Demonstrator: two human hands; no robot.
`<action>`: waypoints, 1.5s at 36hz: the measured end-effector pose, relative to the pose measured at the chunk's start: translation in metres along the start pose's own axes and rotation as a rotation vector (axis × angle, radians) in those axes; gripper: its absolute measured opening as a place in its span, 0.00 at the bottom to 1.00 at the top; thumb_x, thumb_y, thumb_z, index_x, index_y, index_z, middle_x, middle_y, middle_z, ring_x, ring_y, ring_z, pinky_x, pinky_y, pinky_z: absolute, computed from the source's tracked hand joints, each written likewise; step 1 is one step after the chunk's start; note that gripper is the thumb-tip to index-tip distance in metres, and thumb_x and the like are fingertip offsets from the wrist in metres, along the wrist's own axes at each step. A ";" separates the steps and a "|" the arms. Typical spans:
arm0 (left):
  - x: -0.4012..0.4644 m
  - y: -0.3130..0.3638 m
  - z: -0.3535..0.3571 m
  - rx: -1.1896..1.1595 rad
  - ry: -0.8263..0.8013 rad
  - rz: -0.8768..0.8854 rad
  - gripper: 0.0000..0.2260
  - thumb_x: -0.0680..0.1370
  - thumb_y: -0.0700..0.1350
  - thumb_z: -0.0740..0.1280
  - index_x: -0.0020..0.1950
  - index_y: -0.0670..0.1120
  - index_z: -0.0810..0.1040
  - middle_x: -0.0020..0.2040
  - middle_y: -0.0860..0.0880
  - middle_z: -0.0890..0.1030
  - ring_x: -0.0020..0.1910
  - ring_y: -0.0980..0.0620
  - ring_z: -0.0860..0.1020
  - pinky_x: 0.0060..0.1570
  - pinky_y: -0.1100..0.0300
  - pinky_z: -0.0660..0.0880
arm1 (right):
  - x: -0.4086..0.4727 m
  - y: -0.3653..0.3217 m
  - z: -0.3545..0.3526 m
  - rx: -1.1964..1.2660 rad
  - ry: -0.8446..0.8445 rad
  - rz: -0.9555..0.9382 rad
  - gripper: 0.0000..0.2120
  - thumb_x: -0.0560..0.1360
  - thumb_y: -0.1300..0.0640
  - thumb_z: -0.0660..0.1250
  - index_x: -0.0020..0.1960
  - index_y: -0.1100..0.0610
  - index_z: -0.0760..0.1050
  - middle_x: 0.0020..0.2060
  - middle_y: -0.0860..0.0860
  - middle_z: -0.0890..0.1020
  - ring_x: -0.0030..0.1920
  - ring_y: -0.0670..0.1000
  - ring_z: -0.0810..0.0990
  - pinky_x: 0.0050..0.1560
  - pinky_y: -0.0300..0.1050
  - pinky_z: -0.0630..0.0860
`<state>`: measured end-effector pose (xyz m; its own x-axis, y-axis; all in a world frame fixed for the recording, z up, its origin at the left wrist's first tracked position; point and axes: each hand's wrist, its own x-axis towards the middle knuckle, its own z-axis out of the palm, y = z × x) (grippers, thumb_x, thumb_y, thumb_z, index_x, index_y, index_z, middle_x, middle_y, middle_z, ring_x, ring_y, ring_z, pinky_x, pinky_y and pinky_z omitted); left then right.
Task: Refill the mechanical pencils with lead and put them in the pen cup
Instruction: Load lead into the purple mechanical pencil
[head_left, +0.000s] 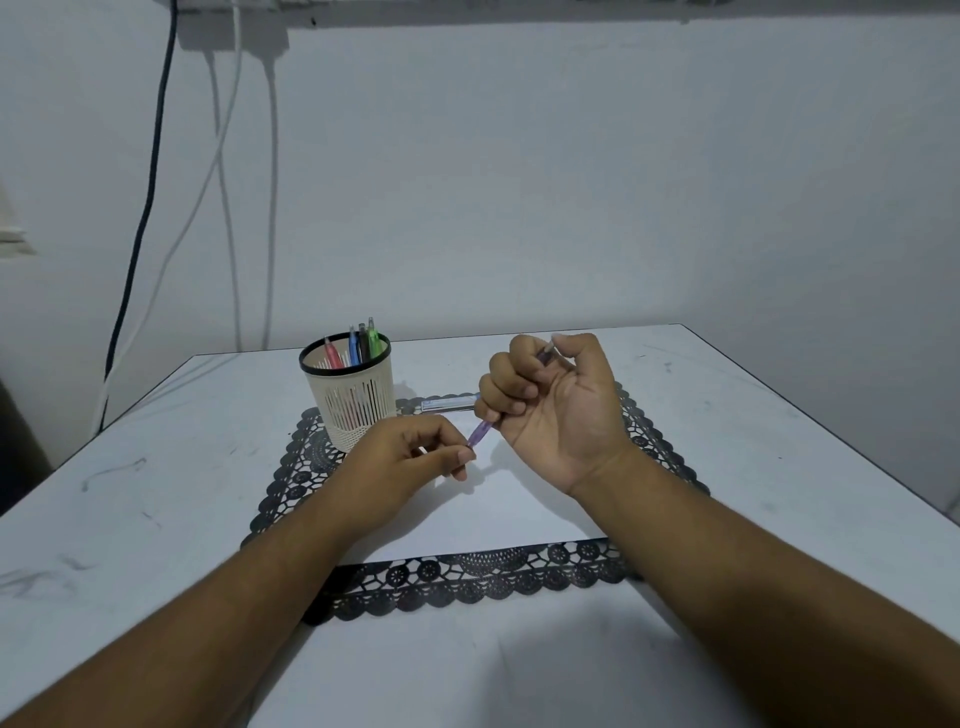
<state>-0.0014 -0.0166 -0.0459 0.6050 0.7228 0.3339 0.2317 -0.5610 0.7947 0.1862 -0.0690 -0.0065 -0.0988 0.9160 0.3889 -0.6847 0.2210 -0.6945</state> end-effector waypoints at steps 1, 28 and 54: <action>0.000 -0.001 0.000 -0.016 0.001 -0.007 0.05 0.79 0.42 0.73 0.43 0.46 0.84 0.39 0.50 0.85 0.38 0.56 0.79 0.41 0.62 0.72 | 0.000 0.000 0.000 -0.002 -0.003 0.000 0.15 0.73 0.48 0.57 0.32 0.53 0.60 0.29 0.51 0.57 0.32 0.52 0.54 0.40 0.52 0.53; 0.002 -0.004 -0.001 -0.121 0.011 0.002 0.05 0.79 0.41 0.73 0.43 0.42 0.83 0.37 0.48 0.83 0.37 0.55 0.77 0.41 0.63 0.71 | 0.000 -0.003 -0.004 0.092 0.014 0.019 0.14 0.74 0.47 0.54 0.33 0.53 0.57 0.29 0.50 0.58 0.32 0.51 0.55 0.39 0.49 0.58; 0.002 -0.007 0.000 -0.118 -0.010 0.004 0.06 0.77 0.46 0.74 0.42 0.45 0.83 0.37 0.48 0.84 0.38 0.54 0.78 0.42 0.62 0.72 | 0.001 -0.002 -0.004 0.036 -0.046 0.032 0.15 0.74 0.47 0.55 0.34 0.53 0.55 0.30 0.51 0.57 0.32 0.51 0.54 0.38 0.49 0.56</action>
<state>-0.0016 -0.0112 -0.0510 0.6139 0.7159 0.3327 0.1381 -0.5124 0.8476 0.1908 -0.0671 -0.0073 -0.1533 0.9060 0.3946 -0.7061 0.1789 -0.6851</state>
